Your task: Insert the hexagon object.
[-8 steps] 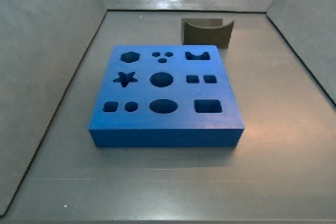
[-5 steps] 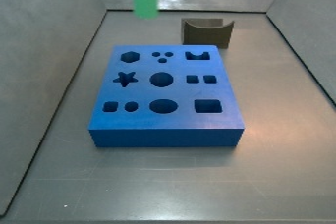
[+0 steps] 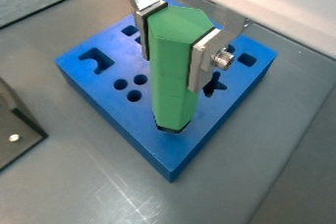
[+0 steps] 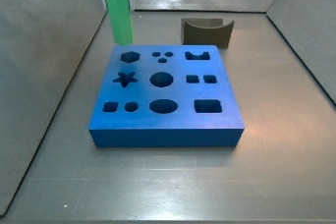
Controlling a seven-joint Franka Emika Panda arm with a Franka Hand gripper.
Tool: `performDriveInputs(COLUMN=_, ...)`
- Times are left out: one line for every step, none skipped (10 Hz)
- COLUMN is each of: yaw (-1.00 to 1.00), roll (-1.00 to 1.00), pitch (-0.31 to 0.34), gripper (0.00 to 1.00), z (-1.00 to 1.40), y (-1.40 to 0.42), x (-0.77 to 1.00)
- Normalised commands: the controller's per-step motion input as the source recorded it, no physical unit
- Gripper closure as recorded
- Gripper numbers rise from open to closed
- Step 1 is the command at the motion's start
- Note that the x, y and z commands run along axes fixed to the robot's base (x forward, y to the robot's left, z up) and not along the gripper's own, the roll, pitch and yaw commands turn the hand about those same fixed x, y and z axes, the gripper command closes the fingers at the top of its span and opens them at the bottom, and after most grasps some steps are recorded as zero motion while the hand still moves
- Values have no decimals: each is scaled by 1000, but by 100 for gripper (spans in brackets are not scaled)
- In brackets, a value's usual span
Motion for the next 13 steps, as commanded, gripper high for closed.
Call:
performDriveInputs(yaw=-66, roll=-51, pitch=0, gripper=100, z=-174, y=-63, x=194)
performDriveInputs(yaw=-57, roll=-14, pitch=0, gripper=100, z=-220, y=-71, x=283)
performDriveInputs(yaw=-60, roll=0, pitch=0, gripper=100, z=-334, y=0, x=326)
performDriveInputs(yaw=-74, roll=0, pitch=16, gripper=100, z=-371, y=0, x=317)
performDriveInputs(yaw=-34, roll=0, pitch=11, gripper=100, z=-317, y=0, x=166)
performDriveInputs(yaw=0, roll=0, pitch=0, gripper=100, z=-226, y=0, x=0)
performDriveInputs(yaw=0, roll=0, pitch=-21, gripper=100, z=-91, y=0, x=-229)
performDriveInputs(yaw=0, roll=0, pitch=-33, gripper=100, z=-97, y=0, x=-343)
performDriveInputs(yaw=0, roll=0, pitch=-43, gripper=100, z=-83, y=0, x=-449)
performDriveInputs(yaw=0, roll=0, pitch=-63, gripper=100, z=-71, y=0, x=-423)
performDriveInputs(yaw=0, roll=-10, pitch=-31, gripper=100, z=-271, y=-29, x=0)
performDriveInputs(yaw=0, roll=-19, pitch=-4, gripper=100, z=-423, y=0, x=200)
performDriveInputs(yaw=0, roll=-9, pitch=-3, gripper=100, z=-483, y=0, x=271)
